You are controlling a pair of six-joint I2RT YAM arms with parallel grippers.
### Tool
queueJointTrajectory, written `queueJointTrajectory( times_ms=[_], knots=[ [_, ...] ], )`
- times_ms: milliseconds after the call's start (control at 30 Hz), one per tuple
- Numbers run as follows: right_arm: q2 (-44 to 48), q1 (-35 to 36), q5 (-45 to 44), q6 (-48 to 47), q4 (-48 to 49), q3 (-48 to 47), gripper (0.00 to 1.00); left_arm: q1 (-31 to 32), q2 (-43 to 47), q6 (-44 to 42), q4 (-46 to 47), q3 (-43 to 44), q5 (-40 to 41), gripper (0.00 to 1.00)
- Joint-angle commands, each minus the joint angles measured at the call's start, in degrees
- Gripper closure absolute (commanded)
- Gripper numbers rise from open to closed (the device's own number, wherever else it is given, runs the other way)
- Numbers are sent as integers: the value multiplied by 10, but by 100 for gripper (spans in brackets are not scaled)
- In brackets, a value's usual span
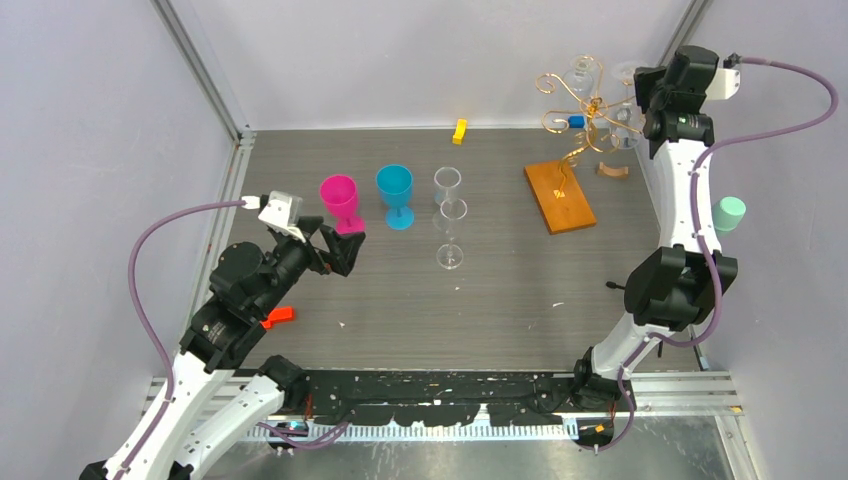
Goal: Take the wine glass off the wine glass rack
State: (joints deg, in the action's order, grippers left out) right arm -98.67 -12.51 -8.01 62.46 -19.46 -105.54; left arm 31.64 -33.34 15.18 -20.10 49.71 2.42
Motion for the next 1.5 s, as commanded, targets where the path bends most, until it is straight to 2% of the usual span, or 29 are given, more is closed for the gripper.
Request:
queueJointTrajectory(
  times_ms=[0, 567, 1133, 1467],
  knots=[
    [8, -2, -32, -13, 15, -42, 100, -2, 6, 1, 5, 20, 7, 2],
    [-33, -11, -45, -28, 7, -79, 100, -2, 10, -5, 4, 15, 15, 2],
    [35, -11, -79, -9, 16, -21, 100, -2, 12, -5, 6, 9, 14, 2],
    [65, -10, -35, 36, 19, 24, 100, -2, 12, -4, 6, 9, 14, 2]
  ],
)
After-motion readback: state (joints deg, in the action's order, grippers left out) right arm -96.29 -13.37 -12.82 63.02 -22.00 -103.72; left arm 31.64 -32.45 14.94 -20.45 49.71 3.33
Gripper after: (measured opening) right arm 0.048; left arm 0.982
